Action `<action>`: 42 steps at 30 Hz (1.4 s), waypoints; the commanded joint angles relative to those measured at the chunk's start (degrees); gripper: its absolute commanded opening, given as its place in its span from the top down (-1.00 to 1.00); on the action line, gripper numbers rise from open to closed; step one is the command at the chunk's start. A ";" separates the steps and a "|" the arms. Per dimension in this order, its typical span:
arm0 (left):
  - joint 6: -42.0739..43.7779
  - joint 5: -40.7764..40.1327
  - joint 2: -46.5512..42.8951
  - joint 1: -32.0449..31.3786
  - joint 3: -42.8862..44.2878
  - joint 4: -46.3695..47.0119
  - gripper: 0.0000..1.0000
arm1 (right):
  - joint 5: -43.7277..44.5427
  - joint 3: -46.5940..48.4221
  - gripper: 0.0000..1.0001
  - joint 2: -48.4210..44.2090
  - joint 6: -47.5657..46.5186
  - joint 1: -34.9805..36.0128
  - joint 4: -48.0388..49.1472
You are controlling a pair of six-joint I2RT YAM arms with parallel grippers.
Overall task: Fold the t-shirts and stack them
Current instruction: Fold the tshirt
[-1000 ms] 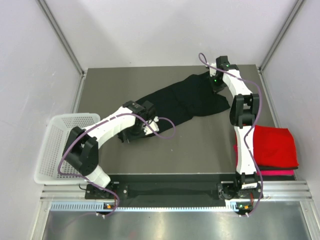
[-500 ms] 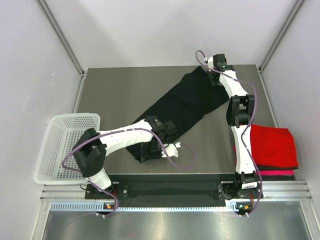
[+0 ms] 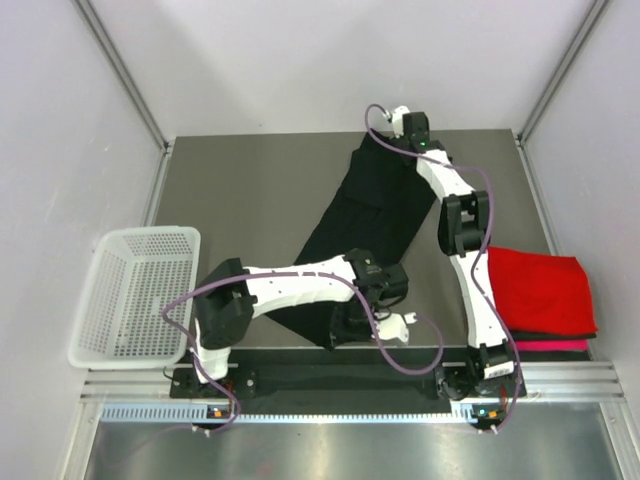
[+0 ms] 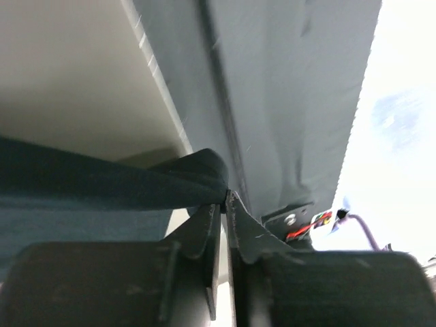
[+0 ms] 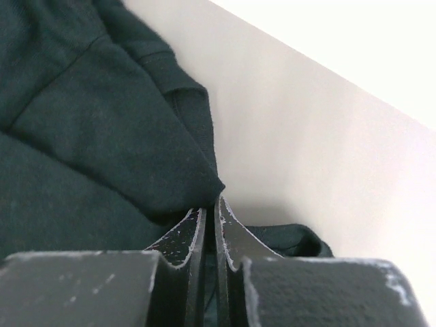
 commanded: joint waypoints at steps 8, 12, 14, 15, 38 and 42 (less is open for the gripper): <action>-5.09 6.66 1.81 -2.81 14.61 -4.82 0.51 | 2.65 4.20 0.64 1.29 -0.33 2.69 14.60; -5.54 6.12 3.04 -0.16 26.89 -5.52 0.46 | 3.53 3.33 0.02 -0.99 0.47 2.42 16.10; -7.46 3.93 2.69 1.68 30.16 -2.72 0.45 | 5.03 1.14 -0.06 -4.41 0.47 2.25 16.98; -8.52 -0.43 2.69 3.08 32.96 -1.67 0.43 | 5.12 0.08 -0.07 -5.99 1.08 2.07 17.15; -51.84 41.70 31.86 58.20 37.72 53.67 -0.08 | -24.94 -62.85 -0.10 -66.73 9.88 -2.06 6.95; -52.56 41.28 39.94 58.38 44.41 55.72 -0.13 | -25.46 -65.40 -0.10 -68.58 8.82 -3.11 6.70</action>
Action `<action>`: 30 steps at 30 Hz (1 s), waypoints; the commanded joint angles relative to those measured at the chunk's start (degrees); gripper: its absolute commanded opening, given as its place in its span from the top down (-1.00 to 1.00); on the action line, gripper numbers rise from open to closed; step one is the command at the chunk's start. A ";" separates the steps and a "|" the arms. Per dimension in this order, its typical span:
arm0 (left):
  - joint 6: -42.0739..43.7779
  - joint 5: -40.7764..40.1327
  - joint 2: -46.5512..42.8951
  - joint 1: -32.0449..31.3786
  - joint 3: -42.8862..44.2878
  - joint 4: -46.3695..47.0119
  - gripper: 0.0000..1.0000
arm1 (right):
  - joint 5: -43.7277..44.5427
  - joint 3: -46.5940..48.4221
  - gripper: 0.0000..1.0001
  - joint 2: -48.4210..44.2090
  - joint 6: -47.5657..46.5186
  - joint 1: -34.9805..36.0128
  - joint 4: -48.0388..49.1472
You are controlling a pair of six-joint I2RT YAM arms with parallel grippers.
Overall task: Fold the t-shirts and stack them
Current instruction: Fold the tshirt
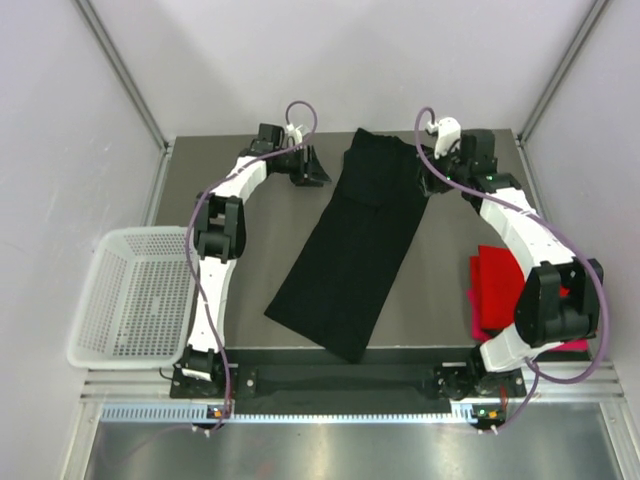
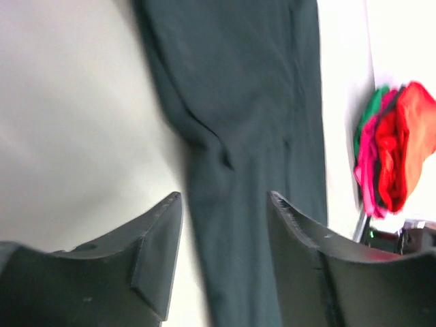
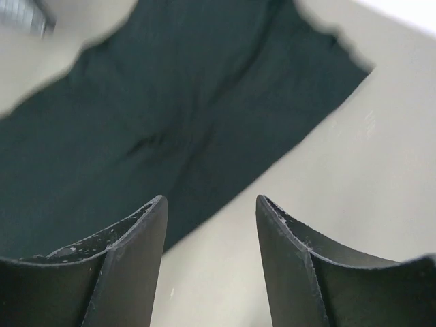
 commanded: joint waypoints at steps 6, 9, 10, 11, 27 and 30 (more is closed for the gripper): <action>-8.66 3.61 10.32 0.61 9.88 15.69 -0.19 | -3.55 -3.03 -0.11 -4.55 -0.89 -1.90 -0.81; -10.95 3.96 14.10 0.26 11.64 18.25 -0.14 | -3.55 -4.44 -0.11 -5.78 -1.32 -2.51 -0.28; -11.22 3.70 14.99 -0.18 12.25 18.95 -0.13 | -3.46 -5.40 -0.12 -6.39 -1.41 -2.69 -0.02; -11.48 3.09 15.78 -0.44 13.22 19.31 -0.11 | -3.38 -5.85 -0.12 -6.66 -1.50 -2.95 0.07; -20.36 -3.59 24.23 -3.88 17.88 29.33 1.00 | -4.96 -12.53 -0.14 -11.50 -0.10 -8.31 1.92; -19.57 -5.70 23.79 -3.88 17.88 28.46 1.00 | -5.57 -12.97 -0.15 -11.85 0.34 -8.40 2.27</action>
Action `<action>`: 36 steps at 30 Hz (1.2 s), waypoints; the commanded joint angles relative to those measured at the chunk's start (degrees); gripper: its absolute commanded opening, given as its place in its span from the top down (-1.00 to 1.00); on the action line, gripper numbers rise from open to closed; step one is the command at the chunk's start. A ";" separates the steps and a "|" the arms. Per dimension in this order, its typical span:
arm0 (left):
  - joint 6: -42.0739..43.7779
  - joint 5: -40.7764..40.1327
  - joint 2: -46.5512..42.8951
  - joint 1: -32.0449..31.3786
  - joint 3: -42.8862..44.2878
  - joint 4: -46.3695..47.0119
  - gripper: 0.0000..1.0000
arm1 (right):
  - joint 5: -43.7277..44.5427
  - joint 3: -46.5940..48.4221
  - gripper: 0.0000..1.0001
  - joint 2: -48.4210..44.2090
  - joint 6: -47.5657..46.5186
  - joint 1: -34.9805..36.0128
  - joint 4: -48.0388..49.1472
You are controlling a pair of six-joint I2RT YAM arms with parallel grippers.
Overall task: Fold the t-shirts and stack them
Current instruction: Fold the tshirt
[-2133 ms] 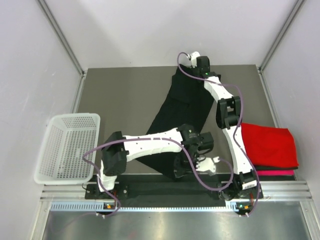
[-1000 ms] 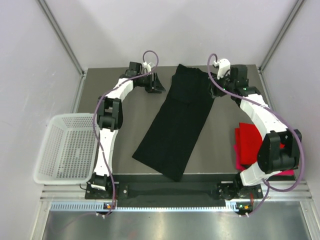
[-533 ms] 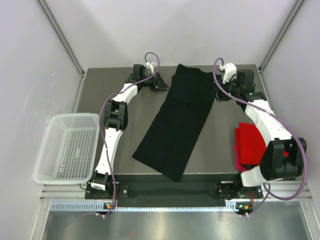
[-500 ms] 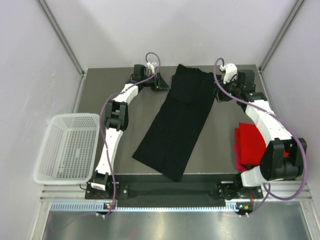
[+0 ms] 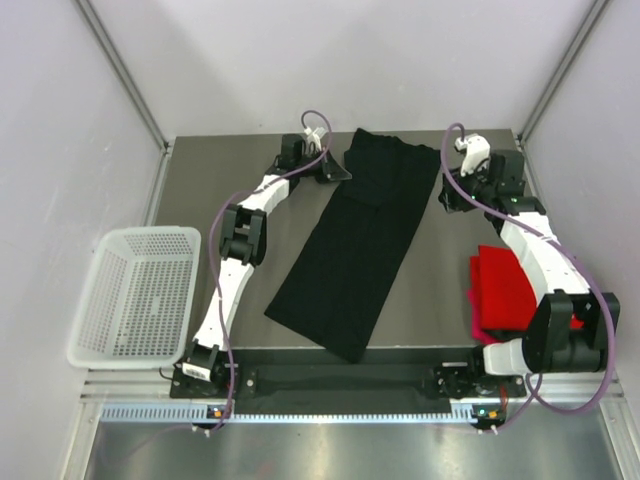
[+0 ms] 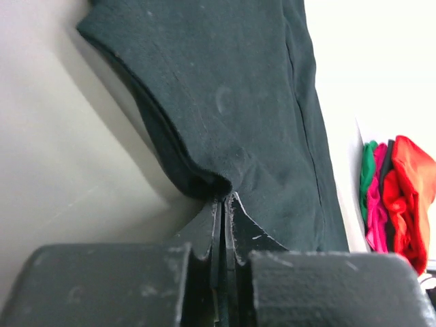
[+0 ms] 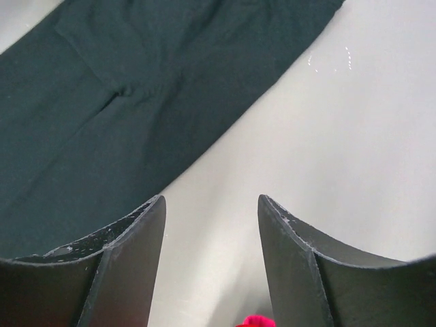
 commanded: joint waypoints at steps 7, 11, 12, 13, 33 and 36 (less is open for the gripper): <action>5.48 -9.97 -1.03 1.86 -2.31 -6.88 1.00 | -2.18 -1.22 -0.15 -2.63 0.87 -2.42 4.17; 6.89 -10.06 -3.66 4.23 -5.40 -8.19 1.00 | -2.54 -1.31 -0.15 -2.54 1.04 -2.42 4.35; 7.58 -10.06 -4.11 5.28 -6.01 -8.46 1.00 | -2.62 -1.31 -0.15 -2.54 1.04 -2.42 4.61; 7.68 -9.97 -4.55 5.64 -7.50 -8.64 1.00 | -2.71 -1.31 -0.15 -2.54 1.13 -2.42 4.70; 20.31 -4.60 -34.49 7.75 -38.75 -7.05 0.18 | -9.47 -4.55 -0.17 2.56 8.50 -2.42 9.09; 23.92 -6.54 -44.52 7.84 -44.31 -13.01 0.11 | -11.94 -9.03 -0.20 1.59 14.38 -2.42 12.78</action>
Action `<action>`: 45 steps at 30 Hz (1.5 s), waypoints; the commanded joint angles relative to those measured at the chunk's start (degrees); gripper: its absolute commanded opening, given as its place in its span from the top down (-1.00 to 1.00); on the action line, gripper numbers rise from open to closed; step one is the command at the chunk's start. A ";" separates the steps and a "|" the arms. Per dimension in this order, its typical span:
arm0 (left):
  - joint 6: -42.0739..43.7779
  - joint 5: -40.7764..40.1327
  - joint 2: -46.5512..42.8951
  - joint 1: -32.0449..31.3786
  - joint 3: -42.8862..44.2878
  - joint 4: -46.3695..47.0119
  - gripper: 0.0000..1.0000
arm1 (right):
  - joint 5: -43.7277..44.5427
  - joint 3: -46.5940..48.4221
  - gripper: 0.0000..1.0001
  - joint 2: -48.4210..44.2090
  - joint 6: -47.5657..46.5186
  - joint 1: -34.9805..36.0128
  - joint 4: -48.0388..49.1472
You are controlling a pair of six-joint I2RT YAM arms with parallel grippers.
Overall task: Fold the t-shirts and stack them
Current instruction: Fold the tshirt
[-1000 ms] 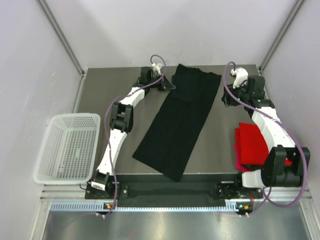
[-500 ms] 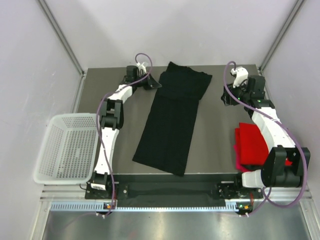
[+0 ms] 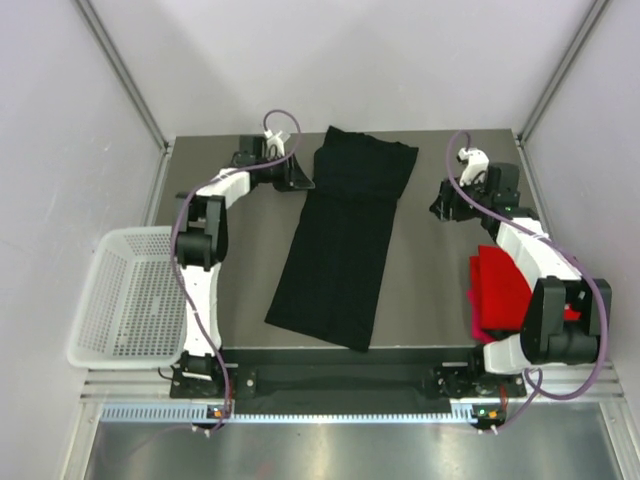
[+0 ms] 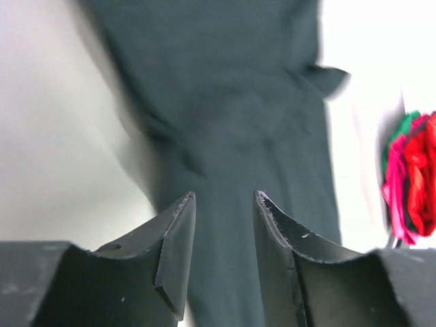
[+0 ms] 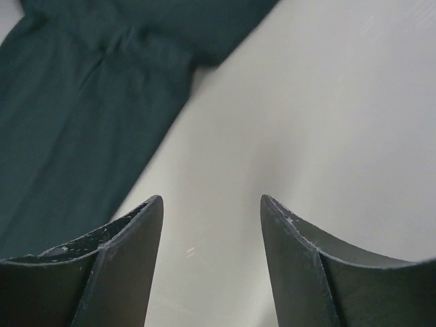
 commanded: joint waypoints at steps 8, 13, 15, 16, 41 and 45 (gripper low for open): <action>28.18 -2.14 -24.90 0.58 -14.21 -42.75 0.15 | -12.11 -6.88 -0.15 -6.95 1.37 9.97 -2.68; 42.73 -13.74 -34.38 0.76 -22.31 -52.65 0.24 | -10.43 -6.61 -0.06 -11.79 -23.17 21.60 -15.98; 49.23 -17.61 -38.77 0.67 -24.25 -54.93 0.23 | -11.05 -7.22 -0.06 -13.46 -31.31 21.78 -20.99; 50.82 -19.37 -39.76 0.67 -24.69 -56.16 0.23 | -11.40 -8.36 -0.05 -14.25 -34.41 23.00 -22.57; 54.34 -11.48 -29.76 0.49 -31.02 -72.95 0.16 | -10.27 -9.17 0.08 -14.88 -44.90 44.01 -32.69; 55.67 -10.33 -23.26 0.49 -32.33 -72.18 0.22 | -1.32 -10.29 0.10 -14.08 -45.69 46.91 -27.88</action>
